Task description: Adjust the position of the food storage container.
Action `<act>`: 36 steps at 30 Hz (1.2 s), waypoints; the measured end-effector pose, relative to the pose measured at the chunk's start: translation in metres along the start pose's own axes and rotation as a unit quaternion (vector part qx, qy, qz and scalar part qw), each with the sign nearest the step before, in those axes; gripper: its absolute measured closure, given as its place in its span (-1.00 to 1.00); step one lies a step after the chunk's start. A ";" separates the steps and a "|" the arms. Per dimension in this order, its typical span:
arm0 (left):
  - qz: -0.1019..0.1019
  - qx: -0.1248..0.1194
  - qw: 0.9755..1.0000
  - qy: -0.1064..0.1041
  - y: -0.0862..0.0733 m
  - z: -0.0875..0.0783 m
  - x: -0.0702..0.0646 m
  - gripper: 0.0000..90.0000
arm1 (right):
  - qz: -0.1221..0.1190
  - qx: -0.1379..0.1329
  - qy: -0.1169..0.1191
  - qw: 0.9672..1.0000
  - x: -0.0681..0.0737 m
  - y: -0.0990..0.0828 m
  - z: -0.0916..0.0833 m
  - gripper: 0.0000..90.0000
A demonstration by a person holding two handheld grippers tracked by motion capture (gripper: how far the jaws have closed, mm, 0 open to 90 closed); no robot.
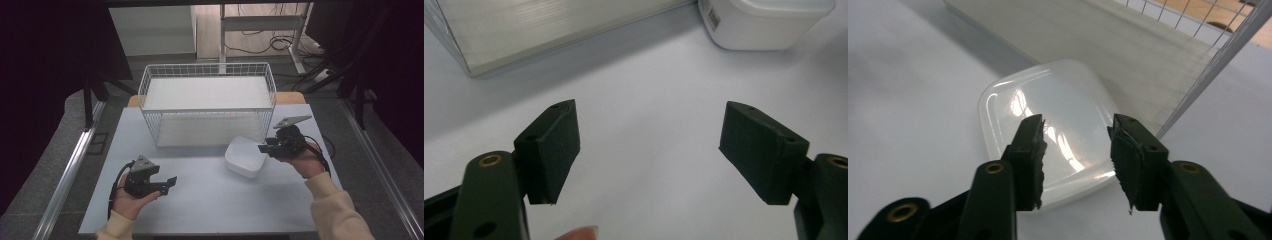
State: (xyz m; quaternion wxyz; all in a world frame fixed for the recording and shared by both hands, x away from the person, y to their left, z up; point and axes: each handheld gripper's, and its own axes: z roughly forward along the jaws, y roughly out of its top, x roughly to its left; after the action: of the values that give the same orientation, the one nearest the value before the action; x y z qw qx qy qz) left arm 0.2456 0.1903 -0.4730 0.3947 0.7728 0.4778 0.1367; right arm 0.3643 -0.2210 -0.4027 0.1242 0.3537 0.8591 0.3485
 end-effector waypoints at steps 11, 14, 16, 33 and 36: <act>0.003 0.007 1.000 -0.001 0.000 0.002 0.002 -0.47 | -0.017 0.025 0.000 1.000 -0.003 0.026 0.020 0.90; 0.006 0.008 1.000 -0.003 0.001 0.002 0.002 -0.47 | -0.023 0.026 -0.002 0.999 -0.003 0.028 0.023 0.96; 0.007 0.009 1.000 -0.004 0.001 0.002 0.002 -0.47 | -0.030 0.030 -0.003 0.999 -0.003 0.030 0.028 0.97; 0.006 0.010 1.000 -0.003 0.001 0.005 0.003 -0.47 | -0.099 0.078 -0.056 0.990 -0.015 0.031 0.071 0.98; 0.008 0.010 1.000 -0.003 0.001 0.005 0.003 -0.47 | -0.109 0.086 -0.063 0.988 -0.015 0.030 0.074 0.98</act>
State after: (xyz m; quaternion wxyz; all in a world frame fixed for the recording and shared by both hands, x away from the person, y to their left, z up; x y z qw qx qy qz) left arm 0.2509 0.1903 -0.4756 0.3871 0.7808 0.4721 0.1331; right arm 0.4245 -0.1784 -0.4362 0.1842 0.2880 0.9099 0.2350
